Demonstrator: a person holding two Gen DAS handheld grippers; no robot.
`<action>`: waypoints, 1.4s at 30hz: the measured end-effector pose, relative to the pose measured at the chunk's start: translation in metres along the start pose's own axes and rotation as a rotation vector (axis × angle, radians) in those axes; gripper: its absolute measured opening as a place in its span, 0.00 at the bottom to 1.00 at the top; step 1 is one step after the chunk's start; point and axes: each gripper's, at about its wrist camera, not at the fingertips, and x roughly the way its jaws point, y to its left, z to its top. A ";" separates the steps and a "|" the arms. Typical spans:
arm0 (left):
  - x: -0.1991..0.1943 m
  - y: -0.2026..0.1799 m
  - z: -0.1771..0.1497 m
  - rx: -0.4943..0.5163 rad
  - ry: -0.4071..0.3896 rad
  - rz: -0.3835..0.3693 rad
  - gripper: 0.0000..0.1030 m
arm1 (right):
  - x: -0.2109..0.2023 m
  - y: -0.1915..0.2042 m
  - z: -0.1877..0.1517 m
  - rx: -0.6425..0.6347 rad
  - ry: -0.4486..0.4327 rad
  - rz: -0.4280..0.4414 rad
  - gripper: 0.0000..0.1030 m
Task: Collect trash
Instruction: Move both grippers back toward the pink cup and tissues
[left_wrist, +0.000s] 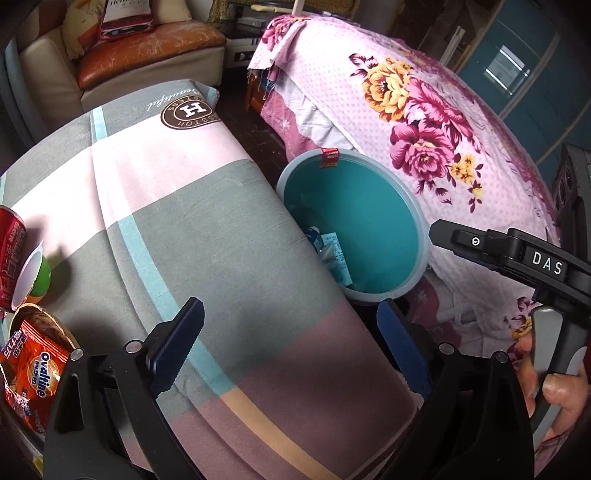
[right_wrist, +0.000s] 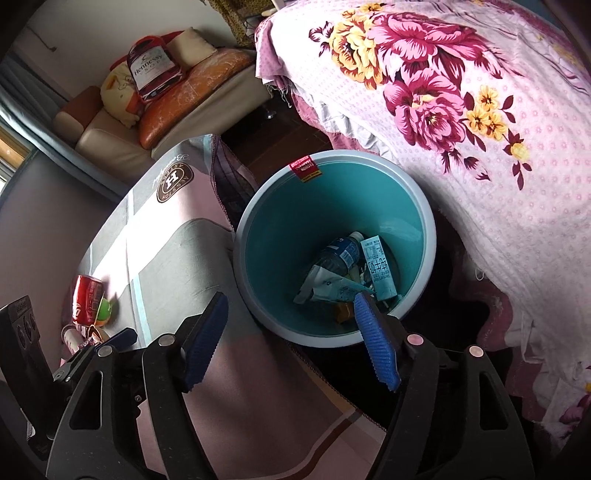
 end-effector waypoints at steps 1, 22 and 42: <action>-0.004 0.003 -0.003 -0.006 -0.005 -0.001 0.92 | -0.002 0.003 -0.002 -0.002 0.002 0.003 0.72; -0.097 0.093 -0.102 -0.122 -0.069 0.062 0.93 | -0.006 0.115 -0.079 -0.212 0.123 0.035 0.76; -0.201 0.229 -0.141 -0.324 -0.265 0.212 0.93 | 0.042 0.274 -0.218 -0.577 0.393 0.106 0.76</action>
